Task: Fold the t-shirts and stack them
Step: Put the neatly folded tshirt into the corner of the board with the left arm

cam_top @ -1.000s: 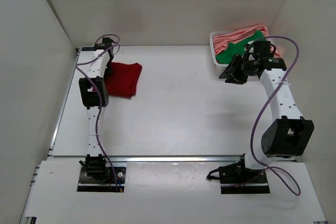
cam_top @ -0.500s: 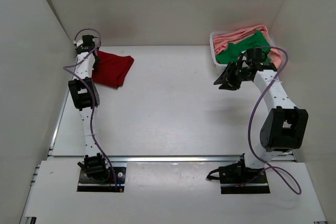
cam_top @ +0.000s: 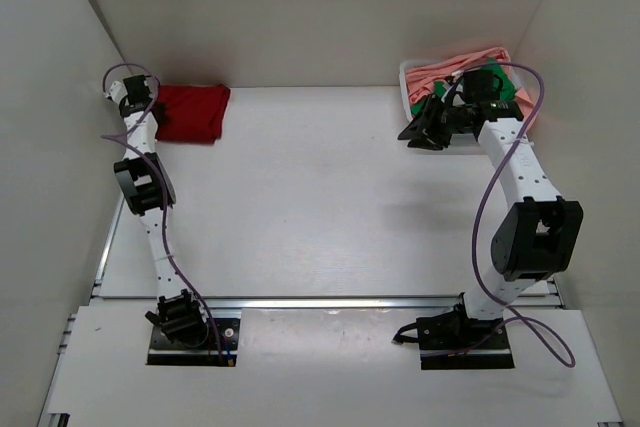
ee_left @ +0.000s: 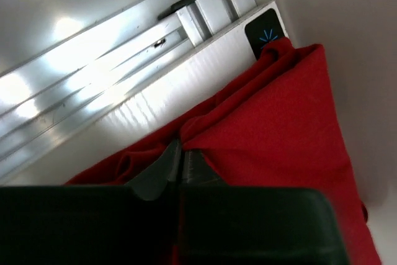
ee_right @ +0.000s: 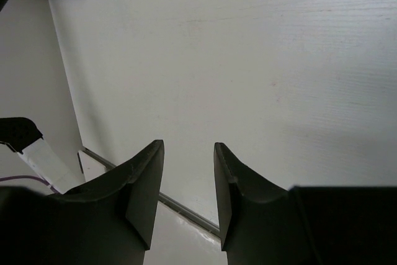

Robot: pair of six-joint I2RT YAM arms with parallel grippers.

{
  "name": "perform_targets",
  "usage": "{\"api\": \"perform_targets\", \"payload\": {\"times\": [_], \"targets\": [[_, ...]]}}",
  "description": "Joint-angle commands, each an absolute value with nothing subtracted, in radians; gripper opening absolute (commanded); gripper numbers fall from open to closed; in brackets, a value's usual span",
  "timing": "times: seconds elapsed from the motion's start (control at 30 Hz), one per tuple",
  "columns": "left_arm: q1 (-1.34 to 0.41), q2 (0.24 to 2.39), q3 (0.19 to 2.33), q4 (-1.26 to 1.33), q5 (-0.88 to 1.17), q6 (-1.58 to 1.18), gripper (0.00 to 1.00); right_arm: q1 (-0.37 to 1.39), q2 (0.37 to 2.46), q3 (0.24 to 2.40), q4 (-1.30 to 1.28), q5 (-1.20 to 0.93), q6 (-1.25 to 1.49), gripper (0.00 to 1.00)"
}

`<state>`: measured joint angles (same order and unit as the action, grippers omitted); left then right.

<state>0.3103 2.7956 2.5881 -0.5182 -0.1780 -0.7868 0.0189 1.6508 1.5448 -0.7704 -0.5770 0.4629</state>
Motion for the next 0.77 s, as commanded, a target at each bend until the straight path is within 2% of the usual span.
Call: {"api": "perform_targets", "payload": {"times": [0.0, 0.03, 0.07, 0.17, 0.23, 0.3, 0.5, 0.57, 0.73], "targets": [[0.324, 2.827, 2.609, -0.479, -0.127, -0.838, 0.30, 0.015, 1.651, 1.551, -0.767, -0.589, 0.457, 0.35], [0.331, 2.821, 2.606, -0.460, -0.100, -0.830, 0.46, 0.017, 1.649, 1.545, -0.765, -0.592, 0.450, 0.35], [0.318, 2.809, 2.605, -0.447, -0.092, -0.793, 0.73, 0.020, 1.644, 1.536, -0.767, -0.594, 0.448, 0.35], [0.287, 2.774, 2.605, -0.436, -0.072, -0.697, 0.87, 0.034, 1.644, 1.505, -0.729, -0.600, 0.452, 0.35], [0.250, 2.737, 2.632, -0.478, -0.089, -0.638, 0.90, 0.054, 1.628, 1.490, -0.707, -0.603, 0.457, 0.35], [0.230, 2.679, 2.616, -0.521, -0.083, -0.611, 0.99, 0.049, 1.608, 1.441, -0.667, -0.609, 0.463, 0.35], [0.140, 2.475, 2.475, -0.627, 0.014, -0.528, 0.98, 0.005, 1.450, 1.284, -0.588, -0.586, 0.434, 0.36], [0.092, 2.380, 2.387, -0.649, 0.026, -0.488, 0.99, -0.073, 1.363, 1.234, -0.558, -0.577, 0.417, 0.37], [-0.035, 2.019, 1.943, -0.566, 0.031, -0.434, 0.98, -0.162, 1.209, 1.164, -0.529, -0.499, 0.364, 0.38]]}}
